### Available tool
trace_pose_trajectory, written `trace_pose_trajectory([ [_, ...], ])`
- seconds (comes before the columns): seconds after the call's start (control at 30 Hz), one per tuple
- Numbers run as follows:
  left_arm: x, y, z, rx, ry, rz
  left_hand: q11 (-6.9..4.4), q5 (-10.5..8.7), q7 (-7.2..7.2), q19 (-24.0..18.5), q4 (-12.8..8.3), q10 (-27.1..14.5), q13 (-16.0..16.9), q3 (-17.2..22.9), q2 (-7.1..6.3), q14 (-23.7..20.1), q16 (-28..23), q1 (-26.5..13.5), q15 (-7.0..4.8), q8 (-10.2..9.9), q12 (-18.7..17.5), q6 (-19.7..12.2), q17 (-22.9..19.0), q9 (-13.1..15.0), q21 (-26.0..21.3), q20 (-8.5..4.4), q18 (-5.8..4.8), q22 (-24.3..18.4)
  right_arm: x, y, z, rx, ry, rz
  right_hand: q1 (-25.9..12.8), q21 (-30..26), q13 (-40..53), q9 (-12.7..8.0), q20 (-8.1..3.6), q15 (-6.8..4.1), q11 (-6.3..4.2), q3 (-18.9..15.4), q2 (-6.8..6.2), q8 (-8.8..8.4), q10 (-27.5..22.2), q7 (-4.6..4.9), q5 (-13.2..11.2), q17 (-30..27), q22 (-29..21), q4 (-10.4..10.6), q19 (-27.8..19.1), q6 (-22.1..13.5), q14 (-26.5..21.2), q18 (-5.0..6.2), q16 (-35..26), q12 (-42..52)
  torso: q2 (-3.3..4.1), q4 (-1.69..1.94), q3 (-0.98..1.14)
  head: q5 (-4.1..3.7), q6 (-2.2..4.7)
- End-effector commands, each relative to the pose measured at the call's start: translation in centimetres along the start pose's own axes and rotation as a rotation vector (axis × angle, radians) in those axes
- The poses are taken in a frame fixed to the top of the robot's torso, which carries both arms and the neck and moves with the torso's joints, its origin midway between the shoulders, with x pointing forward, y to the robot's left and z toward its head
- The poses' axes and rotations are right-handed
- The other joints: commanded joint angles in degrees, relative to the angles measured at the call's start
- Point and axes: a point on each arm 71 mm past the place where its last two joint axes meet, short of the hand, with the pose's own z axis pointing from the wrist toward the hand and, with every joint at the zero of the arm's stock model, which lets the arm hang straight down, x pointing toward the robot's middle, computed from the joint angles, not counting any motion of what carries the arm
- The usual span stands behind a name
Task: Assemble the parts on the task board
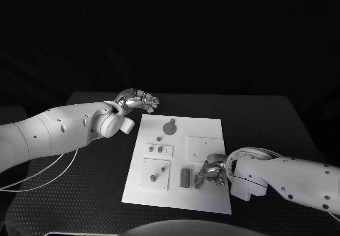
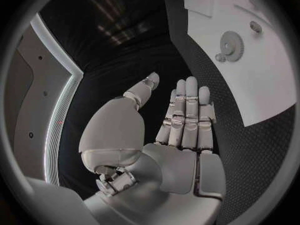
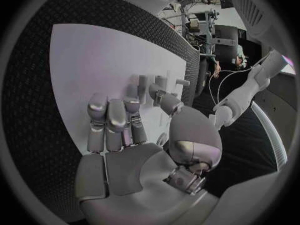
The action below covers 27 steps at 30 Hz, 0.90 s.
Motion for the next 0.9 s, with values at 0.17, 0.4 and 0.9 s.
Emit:
trace_pose_trajectory([
  [0.17,0.18,-0.15,0.01,0.008,0.014,-0.006,0.02,0.03,-0.04,0.1,0.4,-0.3,0.0,0.0,-0.05,0.3,-0.4,0.0,0.11,0.3,-0.1,-0.3,0.1,-0.1,-0.4,0.34,0.06,0.1,-0.11,0.29,0.26,-0.027,-0.029,-0.071,5.1,0.4,0.1,0.4,-0.39,-0.43,-0.45,-1.1,2.50,0.68,0.3,-0.03,-0.3,0.6,0.3,-0.6,-0.6,0.0,0.2,2.58,0.2,-0.2,0.02,-0.01,-0.02,-0.04,-0.08],
  [0.4,0.10,-0.12,-0.03,0.007,0.012,-0.005,0.02,0.03,-0.04,0.1,0.4,-0.3,0.0,0.0,-0.05,0.3,-0.4,0.0,0.11,0.3,-0.1,-0.3,0.1,-0.1,-0.4,0.34,0.06,0.1,0.17,0.10,0.60,-0.022,-0.033,-0.065,7.3,0.6,0.0,0.5,-0.22,-0.30,-0.56,-1.3,4.18,1.03,0.7,-0.17,-0.3,1.1,0.4,-0.5,-0.8,0.3,0.5,2.58,0.6,-0.3,0.04,0.03,0.04,0.02,-0.16],
  [0.9,0.10,-0.12,-0.01,0.007,0.012,-0.005,0.02,0.03,-0.04,0.1,0.4,-0.3,0.0,0.0,-0.05,0.3,-0.4,0.0,0.11,0.3,-0.1,-0.3,0.2,-0.1,-0.4,0.35,0.06,0.1,0.05,-0.43,0.51,-0.017,-0.035,-0.056,6.4,0.8,-0.1,0.5,0.15,-0.14,-0.70,-2.4,3.86,1.27,1.2,-0.31,-0.3,1.5,0.4,-0.5,-0.8,0.7,1.0,2.58,1.0,-0.4,0.00,0.00,0.00,0.00,-0.08],
])
